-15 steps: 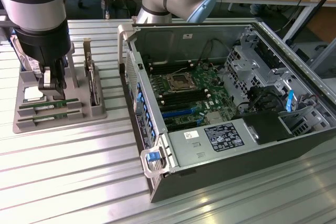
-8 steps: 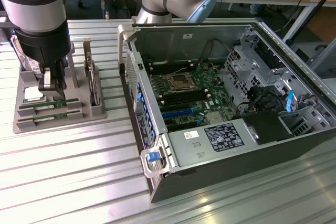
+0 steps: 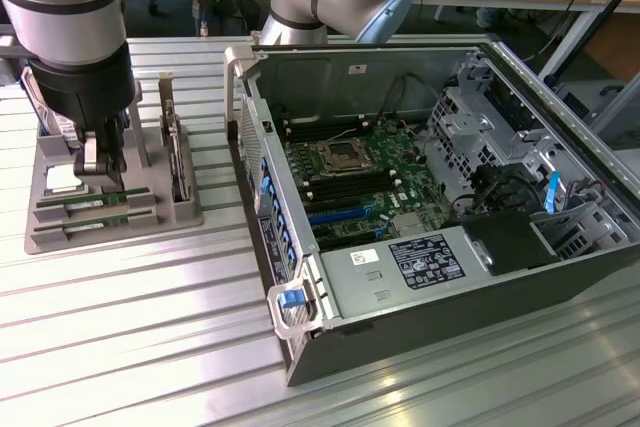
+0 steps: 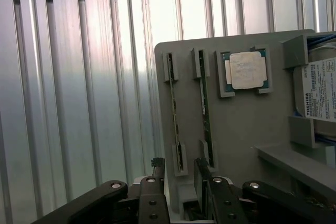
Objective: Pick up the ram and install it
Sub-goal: 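Pick up the ram and move it above insertion slot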
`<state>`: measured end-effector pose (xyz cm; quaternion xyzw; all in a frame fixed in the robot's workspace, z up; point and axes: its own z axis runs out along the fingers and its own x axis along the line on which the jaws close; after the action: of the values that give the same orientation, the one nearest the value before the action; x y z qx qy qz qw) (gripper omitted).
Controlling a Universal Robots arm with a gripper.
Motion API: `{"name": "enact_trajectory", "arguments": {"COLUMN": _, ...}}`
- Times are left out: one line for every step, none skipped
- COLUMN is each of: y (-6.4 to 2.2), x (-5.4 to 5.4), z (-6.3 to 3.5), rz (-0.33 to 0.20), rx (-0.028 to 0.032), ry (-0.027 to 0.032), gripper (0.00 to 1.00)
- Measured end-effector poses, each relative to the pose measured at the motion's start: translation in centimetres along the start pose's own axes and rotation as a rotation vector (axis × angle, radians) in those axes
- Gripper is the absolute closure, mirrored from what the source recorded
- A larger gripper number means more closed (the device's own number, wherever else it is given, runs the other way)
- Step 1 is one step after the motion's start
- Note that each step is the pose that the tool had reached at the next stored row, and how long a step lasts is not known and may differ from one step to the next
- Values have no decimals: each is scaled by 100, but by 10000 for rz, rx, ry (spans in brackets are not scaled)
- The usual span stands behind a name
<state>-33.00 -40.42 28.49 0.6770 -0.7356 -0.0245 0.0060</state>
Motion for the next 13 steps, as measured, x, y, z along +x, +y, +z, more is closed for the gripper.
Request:
{"name": "enact_trajectory", "arguments": {"y": 0, "x": 0, "z": 2, "rz": -1, "rx": -1, "ry": 0, "gripper": 64}}
{"name": "enact_trajectory", "arguments": {"y": 0, "x": 0, "z": 5, "rz": -4, "rx": 0, "ry": 0, "gripper": 64}}
{"name": "enact_trajectory", "arguments": {"y": 1, "x": 1, "z": 9, "rz": -6, "rx": -1, "ry": 0, "gripper": 64}}
{"name": "enact_trajectory", "arguments": {"y": 2, "x": 1, "z": 15, "rz": -8, "rx": 0, "ry": 0, "gripper": 64}}
{"name": "enact_trajectory", "arguments": {"y": 2, "x": 2, "z": 19, "rz": -11, "rx": 0, "ry": 0, "gripper": 64}}
{"name": "enact_trajectory", "arguments": {"y": 10, "x": 4, "z": 39, "rz": -17, "rx": 0, "ry": 0, "gripper": 64}}
{"name": "enact_trajectory", "arguments": {"y": 22, "x": 5, "z": 43, "rz": -17, "rx": 0, "ry": 0, "gripper": 64}}
{"name": "enact_trajectory", "arguments": {"y": 32, "x": 6, "z": 48, "rz": -18, "rx": 0, "ry": 1, "gripper": 64}}
{"name": "enact_trajectory", "arguments": {"y": 39, "x": 7, "z": 53, "rz": -20, "rx": 0, "ry": 1, "gripper": 64}}
{"name": "enact_trajectory", "arguments": {"y": 44, "x": 7, "z": 59, "rz": -19, "rx": -1, "ry": 1, "gripper": 64}}
{"name": "enact_trajectory", "arguments": {"y": 48, "x": 8, "z": 65, "rz": -20, "rx": 0, "ry": 0, "gripper": 64}}
{"name": "enact_trajectory", "arguments": {"y": 53, "x": 10, "z": 70, "rz": -30, "rx": -1, "ry": 1, "gripper": 64}}
{"name": "enact_trajectory", "arguments": {"y": 55, "x": 12, "z": 73, "rz": -45, "rx": -1, "ry": 1, "gripper": 64}}
